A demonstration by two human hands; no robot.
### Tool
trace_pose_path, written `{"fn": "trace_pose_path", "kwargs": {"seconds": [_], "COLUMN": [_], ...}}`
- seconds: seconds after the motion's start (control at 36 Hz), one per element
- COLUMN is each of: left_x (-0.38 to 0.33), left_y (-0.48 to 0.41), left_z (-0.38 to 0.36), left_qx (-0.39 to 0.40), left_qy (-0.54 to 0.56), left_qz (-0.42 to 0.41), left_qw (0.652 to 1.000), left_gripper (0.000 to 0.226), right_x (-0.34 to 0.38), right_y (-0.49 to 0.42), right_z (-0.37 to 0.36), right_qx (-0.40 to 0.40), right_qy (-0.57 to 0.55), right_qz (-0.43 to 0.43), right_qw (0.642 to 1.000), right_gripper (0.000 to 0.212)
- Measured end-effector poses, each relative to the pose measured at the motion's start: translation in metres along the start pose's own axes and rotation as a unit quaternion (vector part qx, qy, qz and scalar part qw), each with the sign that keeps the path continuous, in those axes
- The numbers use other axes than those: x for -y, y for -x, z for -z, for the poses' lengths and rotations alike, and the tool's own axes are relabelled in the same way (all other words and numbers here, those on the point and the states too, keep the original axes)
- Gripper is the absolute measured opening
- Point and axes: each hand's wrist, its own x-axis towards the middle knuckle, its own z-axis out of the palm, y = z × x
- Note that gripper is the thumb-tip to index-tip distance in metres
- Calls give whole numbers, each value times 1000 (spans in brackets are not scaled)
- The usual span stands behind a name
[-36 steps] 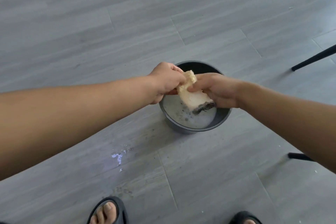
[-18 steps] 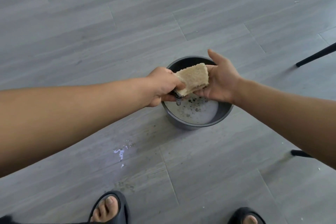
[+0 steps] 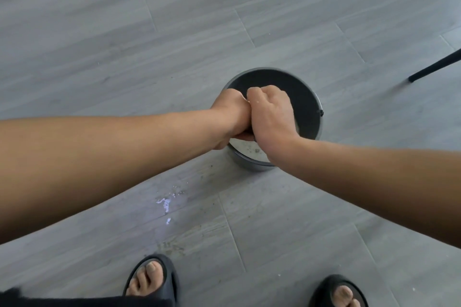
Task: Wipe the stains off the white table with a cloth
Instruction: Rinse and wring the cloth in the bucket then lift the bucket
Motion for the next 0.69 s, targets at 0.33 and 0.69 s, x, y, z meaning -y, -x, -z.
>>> {"fn": "trace_pose_path", "kwargs": {"seconds": [0.33,0.69], "left_x": [11,11], "left_y": [-2,-8], "left_z": [2,15], "left_qx": [82,91], "left_qy": [-159,-150], "left_qz": [-33,-33], "left_qw": [983,984], "left_gripper": [21,21], "right_x": [-25,-27], "right_y": [-28,-47], "right_z": [3,-7], "right_qx": [-25,-44], "right_qy": [-9,44], "right_qz": [-111,-112], "right_qw": [993,992], "right_gripper": [57,58]}}
